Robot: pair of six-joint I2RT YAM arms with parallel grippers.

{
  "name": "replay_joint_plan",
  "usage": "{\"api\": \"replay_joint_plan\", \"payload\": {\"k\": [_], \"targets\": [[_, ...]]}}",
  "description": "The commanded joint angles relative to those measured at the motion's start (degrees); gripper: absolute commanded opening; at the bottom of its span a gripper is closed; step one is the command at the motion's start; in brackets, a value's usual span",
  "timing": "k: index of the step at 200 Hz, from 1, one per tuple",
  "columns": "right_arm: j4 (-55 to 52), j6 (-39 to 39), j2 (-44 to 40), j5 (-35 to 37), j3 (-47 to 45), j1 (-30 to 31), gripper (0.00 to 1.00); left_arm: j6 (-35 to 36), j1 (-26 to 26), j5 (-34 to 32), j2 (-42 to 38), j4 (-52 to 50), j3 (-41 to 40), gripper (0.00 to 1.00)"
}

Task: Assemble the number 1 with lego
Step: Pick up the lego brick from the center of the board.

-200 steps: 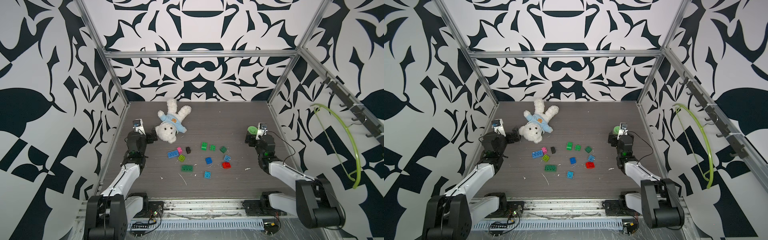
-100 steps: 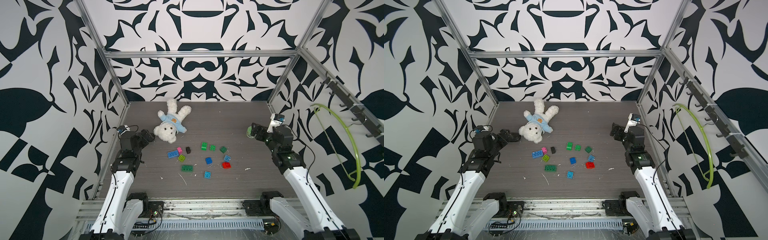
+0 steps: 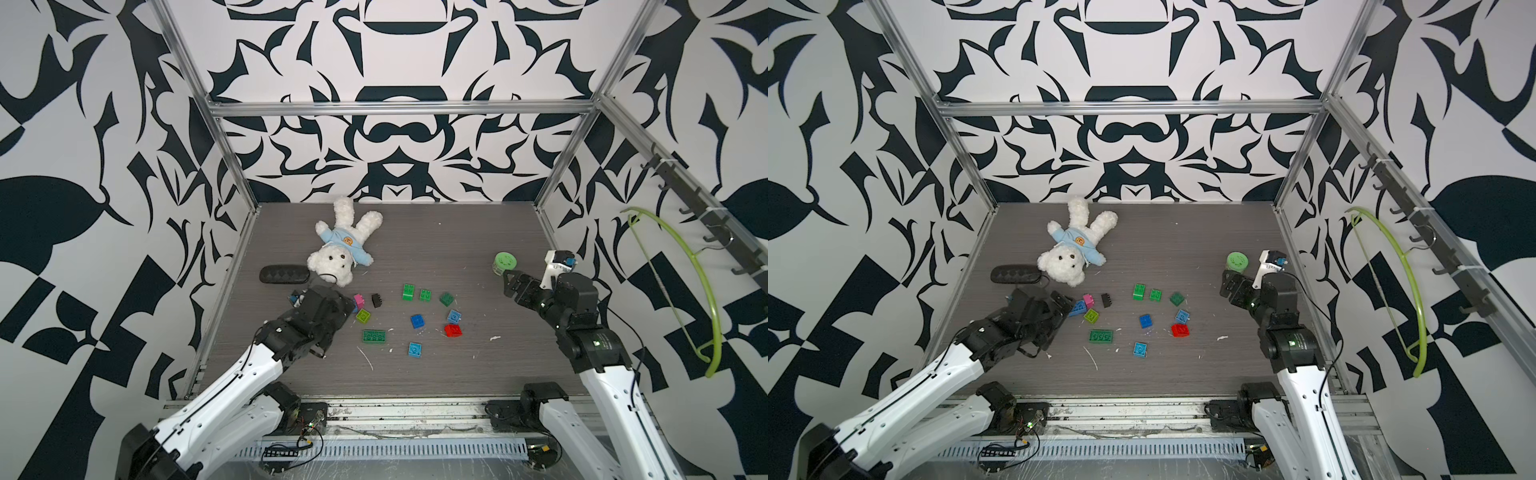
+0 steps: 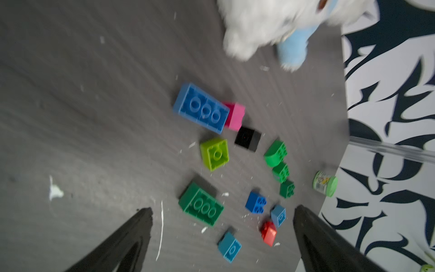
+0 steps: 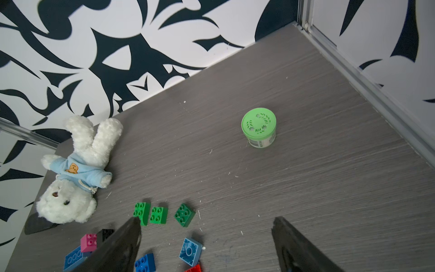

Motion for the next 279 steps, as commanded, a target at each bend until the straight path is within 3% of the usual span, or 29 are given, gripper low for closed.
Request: {"api": "replay_joint_plan", "payload": {"k": [1,26,90,139,209,279], "targets": [[-1.47,0.49,0.28,-0.48,2.67,-0.02,0.9,-19.62,-7.93,-6.56,4.86,-3.87,-0.67,1.0],[-1.68,0.33,0.42,-0.16,2.83,0.02,0.9,-25.13,-12.24,-6.51,11.99,-2.62,1.82,0.96],[-2.92,0.18,0.04,0.59,3.48,-0.03,0.9,-28.9,-12.25,-2.93,25.42,0.79,7.63,0.83],[-3.7,-0.01,-0.49,1.42,3.76,-0.02,0.9,-29.89,-10.49,2.53,31.19,-1.18,10.89,0.74],[-4.41,0.17,-0.81,2.37,3.93,-0.04,0.9,-26.03,-6.03,6.9,36.26,0.72,11.68,0.64],[-7.76,-1.81,4.57,1.03,9.32,-0.02,0.89,-25.04,-5.8,11.15,40.49,2.17,11.48,0.41]]}}
